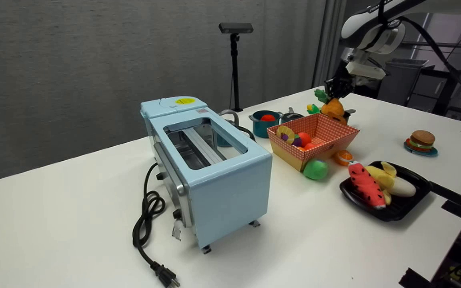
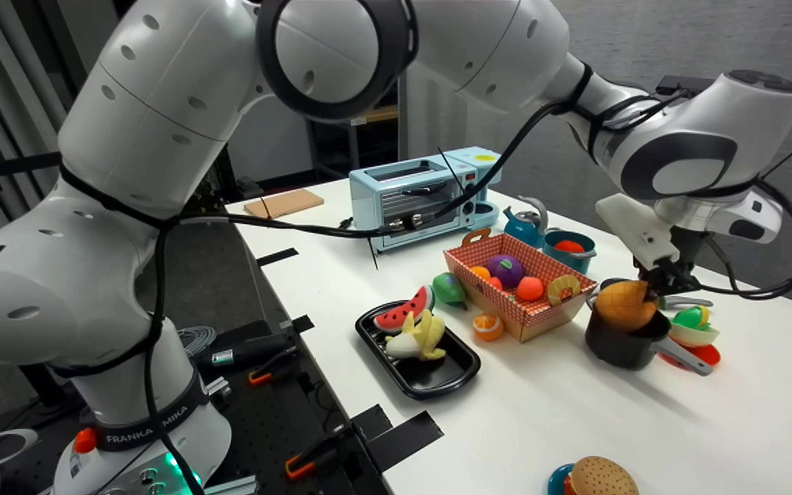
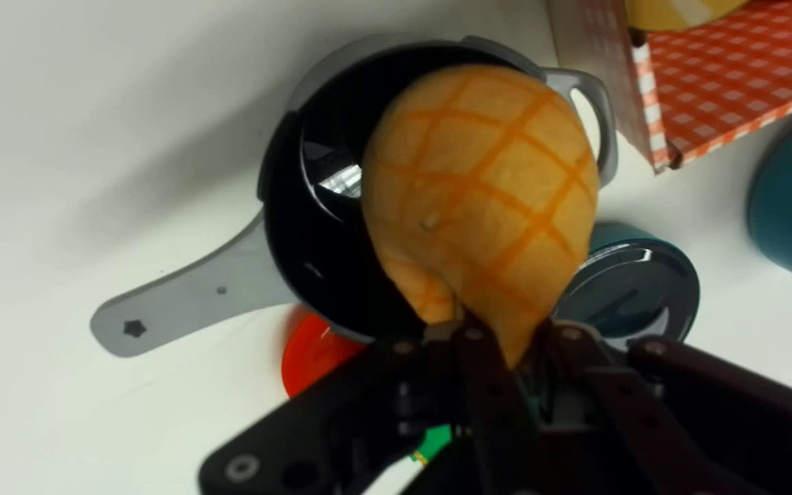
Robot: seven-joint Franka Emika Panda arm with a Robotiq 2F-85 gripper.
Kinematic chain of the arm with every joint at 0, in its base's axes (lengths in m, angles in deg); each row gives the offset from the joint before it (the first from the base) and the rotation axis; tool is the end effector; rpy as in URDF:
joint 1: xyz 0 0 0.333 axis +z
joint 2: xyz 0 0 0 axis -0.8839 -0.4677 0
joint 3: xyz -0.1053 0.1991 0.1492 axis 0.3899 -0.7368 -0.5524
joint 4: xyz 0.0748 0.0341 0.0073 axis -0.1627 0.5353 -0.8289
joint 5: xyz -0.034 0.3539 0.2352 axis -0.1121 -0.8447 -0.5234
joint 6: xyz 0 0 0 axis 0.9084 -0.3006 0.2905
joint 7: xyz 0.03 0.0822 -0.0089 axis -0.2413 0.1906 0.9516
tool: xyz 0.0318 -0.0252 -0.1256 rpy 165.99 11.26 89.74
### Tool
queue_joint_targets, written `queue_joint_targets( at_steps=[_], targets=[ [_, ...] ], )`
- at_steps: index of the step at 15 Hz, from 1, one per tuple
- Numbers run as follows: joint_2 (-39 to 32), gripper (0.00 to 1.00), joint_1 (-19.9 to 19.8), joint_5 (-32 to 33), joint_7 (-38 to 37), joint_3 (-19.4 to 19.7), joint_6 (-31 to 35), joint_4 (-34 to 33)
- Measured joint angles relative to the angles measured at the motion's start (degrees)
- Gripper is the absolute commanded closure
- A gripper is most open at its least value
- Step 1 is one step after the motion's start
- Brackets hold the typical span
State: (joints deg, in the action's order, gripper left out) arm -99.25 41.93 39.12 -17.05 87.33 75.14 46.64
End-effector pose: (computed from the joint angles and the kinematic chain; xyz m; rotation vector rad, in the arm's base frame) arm 0.6998 -0.2795 0.2246 -2.8544 0.7323 -0.2462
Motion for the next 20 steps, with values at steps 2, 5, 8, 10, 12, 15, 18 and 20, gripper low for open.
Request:
queue_joint_targets(
  at_steps=[2,5,8,10,12,15,18,20],
  targets=[
    [3.83,0.97,0.37,0.00,0.05,-0.01,0.00,2.93],
    [10.15,0.97,1.17,0.24,0.06,0.01,0.00,8.12],
    [16.45,0.97,2.22,0.54,0.06,0.04,-0.03,13.77],
    [20.25,0.97,3.15,1.14,0.06,0.14,-0.04,17.24],
    [23.66,0.97,4.35,2.15,0.05,0.16,-0.07,20.35],
    [27.21,0.97,6.69,3.39,0.04,0.05,-0.47,23.77],
    [28.96,0.97,9.66,5.07,-0.03,-0.24,-1.90,25.43],
    [29.20,0.97,11.65,6.25,-0.07,-0.80,-2.77,25.78]
  ],
)
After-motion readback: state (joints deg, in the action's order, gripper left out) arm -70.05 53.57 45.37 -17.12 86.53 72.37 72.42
